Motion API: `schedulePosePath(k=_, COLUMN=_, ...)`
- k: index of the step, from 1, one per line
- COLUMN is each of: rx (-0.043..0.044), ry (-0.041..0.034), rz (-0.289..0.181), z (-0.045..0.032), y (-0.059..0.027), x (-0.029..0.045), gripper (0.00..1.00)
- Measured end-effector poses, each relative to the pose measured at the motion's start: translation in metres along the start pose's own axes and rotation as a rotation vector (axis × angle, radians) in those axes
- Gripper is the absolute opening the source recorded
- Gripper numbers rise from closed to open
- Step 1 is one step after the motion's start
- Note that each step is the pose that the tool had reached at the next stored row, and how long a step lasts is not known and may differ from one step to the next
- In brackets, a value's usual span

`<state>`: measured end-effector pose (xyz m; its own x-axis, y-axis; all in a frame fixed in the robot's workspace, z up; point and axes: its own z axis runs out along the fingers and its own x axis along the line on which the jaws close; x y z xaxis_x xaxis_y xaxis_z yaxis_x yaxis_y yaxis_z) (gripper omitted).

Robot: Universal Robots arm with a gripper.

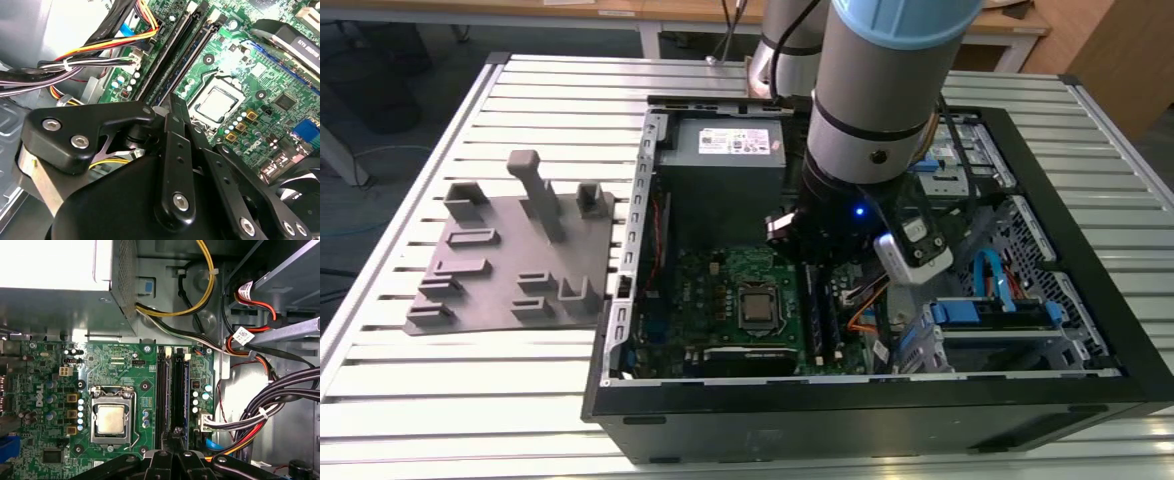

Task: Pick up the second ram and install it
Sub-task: 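Press down the second ram until it locks into place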

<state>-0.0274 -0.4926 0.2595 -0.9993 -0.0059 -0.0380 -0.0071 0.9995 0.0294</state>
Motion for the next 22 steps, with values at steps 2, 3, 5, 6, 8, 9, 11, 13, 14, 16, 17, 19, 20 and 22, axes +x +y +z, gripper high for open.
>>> schedulePosePath(k=2, rx=-0.0041, ry=0.0001, rz=0.0, z=0.0004, y=-0.0001, x=0.0001, gripper=0.07)
schedulePosePath(k=3, rx=-0.0138, ry=0.0, rz=0.001, z=0.0011, y=-0.0001, x=0.0001, gripper=0.07)
schedulePosePath(k=5, rx=-0.0248, ry=-0.0003, rz=0.001, z=0.0037, y=0.0001, x=0.0002, gripper=0.07)
schedulePosePath(k=6, rx=-0.025, ry=-0.0003, rz=0.001, z=0.0057, y=0.0005, x=0.0002, gripper=0.07)
schedulePosePath(k=8, rx=-0.0246, ry=0.0, rz=0.001, z=0.0091, y=0.0024, x=0.0004, gripper=0.07)
schedulePosePath(k=9, rx=-0.0246, ry=-0.0001, rz=0.001, z=0.011, y=0.0037, x=0.0004, gripper=0.07)
schedulePosePath(k=11, rx=-0.0249, ry=-0.0002, rz=0.001, z=0.0146, y=0.0072, x=0.0005, gripper=0.07)
schedulePosePath(k=13, rx=-0.0249, ry=-0.0001, rz=0.001, z=0.0172, y=0.0129, x=0.0006, gripper=0.07)
schedulePosePath(k=14, rx=-0.0258, ry=-0.0001, rz=0.001, z=0.0183, y=0.0161, x=0.0006, gripper=0.07)
schedulePosePath(k=16, rx=-0.0286, ry=-0.0002, rz=0.001, z=0.0206, y=0.0223, x=0.0006, gripper=0.07)
schedulePosePath(k=17, rx=-0.0294, ry=-0.0002, rz=0.001, z=0.0219, y=0.0251, x=0.0007, gripper=0.07)
schedulePosePath(k=19, rx=-0.03, ry=-0.0003, rz=0.001, z=0.0256, y=0.029, x=0.0008, gripper=0.07)
schedulePosePath(k=20, rx=-0.03, ry=-0.0002, rz=0.001, z=0.0275, y=0.0303, x=0.0009, gripper=0.07)
schedulePosePath(k=22, rx=-0.03, ry=-0.0002, rz=0.001, z=0.0297, y=0.032, x=0.0009, gripper=0.07)
